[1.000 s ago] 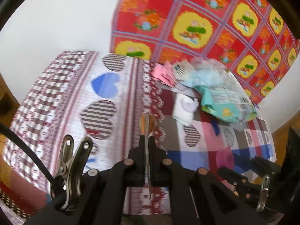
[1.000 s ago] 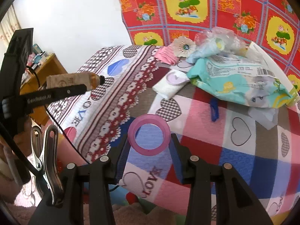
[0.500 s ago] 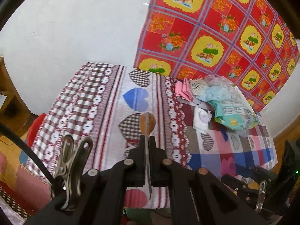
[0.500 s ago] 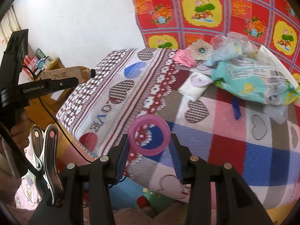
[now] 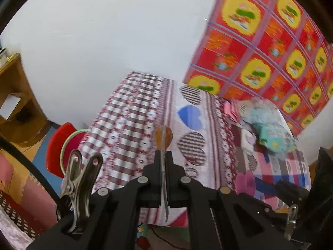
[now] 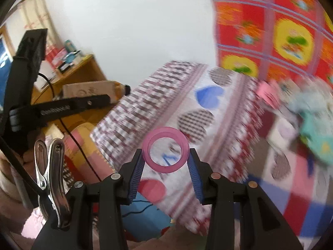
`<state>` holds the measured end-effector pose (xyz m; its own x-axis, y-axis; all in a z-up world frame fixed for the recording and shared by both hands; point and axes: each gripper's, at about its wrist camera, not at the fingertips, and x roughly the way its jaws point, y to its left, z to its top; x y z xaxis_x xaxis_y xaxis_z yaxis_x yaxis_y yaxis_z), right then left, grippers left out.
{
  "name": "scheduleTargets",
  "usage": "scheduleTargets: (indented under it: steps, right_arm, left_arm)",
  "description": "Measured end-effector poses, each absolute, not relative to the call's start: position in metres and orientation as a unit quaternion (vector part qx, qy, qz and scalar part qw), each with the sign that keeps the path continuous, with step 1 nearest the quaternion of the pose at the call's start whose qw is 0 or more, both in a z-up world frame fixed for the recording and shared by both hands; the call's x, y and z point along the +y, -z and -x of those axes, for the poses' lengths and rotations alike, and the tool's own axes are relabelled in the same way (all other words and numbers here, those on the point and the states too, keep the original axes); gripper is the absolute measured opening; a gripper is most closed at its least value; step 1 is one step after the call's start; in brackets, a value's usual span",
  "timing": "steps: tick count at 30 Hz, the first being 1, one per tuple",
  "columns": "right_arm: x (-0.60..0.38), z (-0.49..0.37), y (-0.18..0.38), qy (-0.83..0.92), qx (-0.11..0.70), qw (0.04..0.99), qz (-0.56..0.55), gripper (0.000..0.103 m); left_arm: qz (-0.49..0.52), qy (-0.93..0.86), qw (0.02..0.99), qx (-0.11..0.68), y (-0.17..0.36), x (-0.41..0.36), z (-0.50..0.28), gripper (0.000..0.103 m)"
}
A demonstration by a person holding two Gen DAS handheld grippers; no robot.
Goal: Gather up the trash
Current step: 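Carry the tube in the left gripper while the right carries the pink ring to the bucket, then open the left gripper over the red bucket to drop the cream tube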
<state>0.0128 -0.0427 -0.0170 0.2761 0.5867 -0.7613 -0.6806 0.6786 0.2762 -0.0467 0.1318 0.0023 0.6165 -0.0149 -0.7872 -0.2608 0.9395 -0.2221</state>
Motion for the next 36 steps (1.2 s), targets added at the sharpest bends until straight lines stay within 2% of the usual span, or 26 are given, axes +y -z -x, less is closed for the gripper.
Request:
scheduleTargets:
  steps: [16,23,36]
  right_arm:
    - [0.103,-0.055,0.009,-0.523,0.423,0.733,0.103,0.043]
    - [0.158,-0.053,0.02,-0.545,0.425,0.713,0.115,0.043]
    - [0.248,-0.065,0.065,-0.515,0.483,0.695,0.136,0.043]
  left_arm:
    - [0.211,-0.201,0.865,0.408,-0.004,0.252,0.053,0.003]
    - [0.23,-0.234,0.845,0.422,0.02,0.295,0.061,0.002]
    - [0.279,-0.212,0.811,0.469,0.094,0.368,0.049,0.002]
